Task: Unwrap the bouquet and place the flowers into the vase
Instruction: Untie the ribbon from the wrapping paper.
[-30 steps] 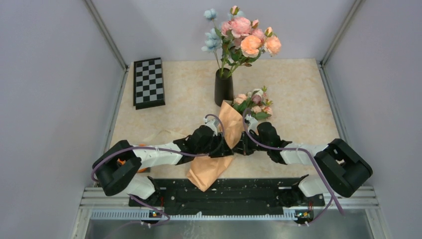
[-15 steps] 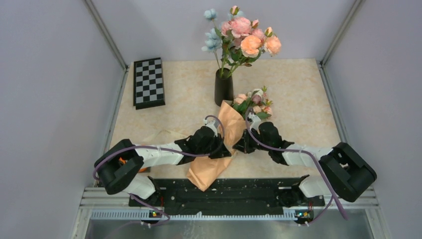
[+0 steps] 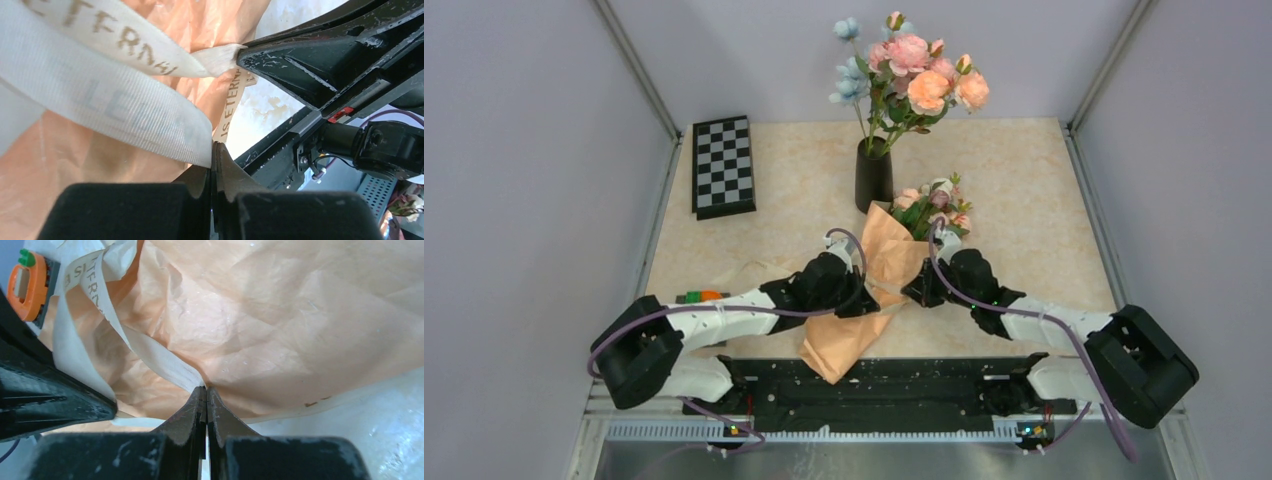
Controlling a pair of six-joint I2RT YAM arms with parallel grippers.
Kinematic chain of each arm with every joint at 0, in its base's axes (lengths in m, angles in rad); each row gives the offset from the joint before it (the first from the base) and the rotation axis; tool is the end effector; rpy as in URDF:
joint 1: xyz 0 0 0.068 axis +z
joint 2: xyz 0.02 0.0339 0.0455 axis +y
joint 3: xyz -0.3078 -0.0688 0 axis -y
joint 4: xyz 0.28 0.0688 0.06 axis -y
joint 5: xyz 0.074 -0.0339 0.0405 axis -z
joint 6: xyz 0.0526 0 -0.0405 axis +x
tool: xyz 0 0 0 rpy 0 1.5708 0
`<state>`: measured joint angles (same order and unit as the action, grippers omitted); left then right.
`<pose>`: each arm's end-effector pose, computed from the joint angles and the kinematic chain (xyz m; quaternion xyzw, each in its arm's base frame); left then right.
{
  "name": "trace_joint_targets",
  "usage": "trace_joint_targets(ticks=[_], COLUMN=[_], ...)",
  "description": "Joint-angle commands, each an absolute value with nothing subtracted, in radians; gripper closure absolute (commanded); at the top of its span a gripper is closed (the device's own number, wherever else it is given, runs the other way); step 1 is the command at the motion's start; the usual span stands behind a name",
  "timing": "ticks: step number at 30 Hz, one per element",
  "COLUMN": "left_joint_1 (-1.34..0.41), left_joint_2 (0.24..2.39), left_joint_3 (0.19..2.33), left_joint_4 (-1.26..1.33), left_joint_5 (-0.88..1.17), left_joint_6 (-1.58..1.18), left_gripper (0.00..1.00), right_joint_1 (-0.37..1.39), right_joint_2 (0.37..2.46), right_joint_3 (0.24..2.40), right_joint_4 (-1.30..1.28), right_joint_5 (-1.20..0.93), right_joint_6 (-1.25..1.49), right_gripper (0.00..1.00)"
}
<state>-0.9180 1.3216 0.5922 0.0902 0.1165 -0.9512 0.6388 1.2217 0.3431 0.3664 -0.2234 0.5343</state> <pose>0.1738 -0.2374 0.1946 0.0113 0.8923 -0.3916 0.2246 0.1928 0.1577 0.1641 -0.1010 0.8537 0.3579 0.3647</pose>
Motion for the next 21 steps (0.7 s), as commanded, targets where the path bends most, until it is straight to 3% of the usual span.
trace_joint_targets(ticks=[1,21], left_joint_1=[-0.912,-0.622], left_joint_2=[1.263,1.159], left_joint_3=[0.622,0.602], left_joint_4=[-0.008,-0.031], left_joint_5=[0.053,0.158], left_joint_6=[-0.895,-0.818], left_gripper=[1.0,1.0], right_joint_1=[0.638,0.629], right_joint_2=[1.157,1.117], right_joint_3=[0.337,0.341], right_joint_4=[0.334,0.162], right_joint_5=[-0.131,0.083], right_joint_6=[0.521,0.605], right_gripper=[1.0,1.0])
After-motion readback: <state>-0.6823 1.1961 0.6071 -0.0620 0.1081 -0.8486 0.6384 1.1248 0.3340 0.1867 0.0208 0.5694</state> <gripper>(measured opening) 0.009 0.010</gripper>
